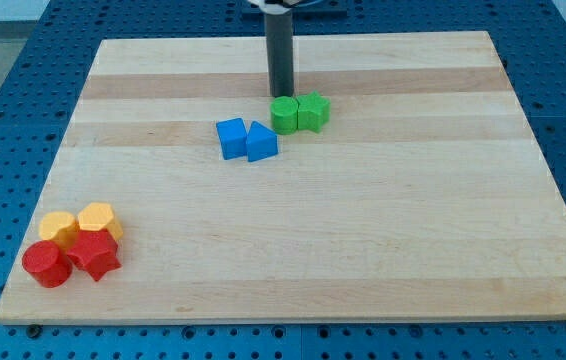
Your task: Move the blue blocks below the green circle
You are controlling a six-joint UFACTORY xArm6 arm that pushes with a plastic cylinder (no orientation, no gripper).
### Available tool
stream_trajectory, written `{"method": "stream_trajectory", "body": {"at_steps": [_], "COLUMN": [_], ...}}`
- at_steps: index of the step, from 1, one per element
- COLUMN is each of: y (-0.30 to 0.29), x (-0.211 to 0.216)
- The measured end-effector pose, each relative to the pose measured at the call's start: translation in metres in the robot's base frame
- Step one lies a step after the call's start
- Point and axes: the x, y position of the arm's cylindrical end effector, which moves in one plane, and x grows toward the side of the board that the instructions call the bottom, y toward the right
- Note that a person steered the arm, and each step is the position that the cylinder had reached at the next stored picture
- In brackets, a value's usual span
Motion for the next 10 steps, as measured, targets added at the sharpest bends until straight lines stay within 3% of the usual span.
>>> {"method": "stream_trajectory", "body": {"at_steps": [1, 2, 3, 4, 8, 9, 10], "y": [-0.039, -0.132, -0.171, -0.163, -0.053, -0.100, -0.112], "x": [-0.007, 0.007, 0.062, 0.099, 0.094, 0.105, 0.138]}}
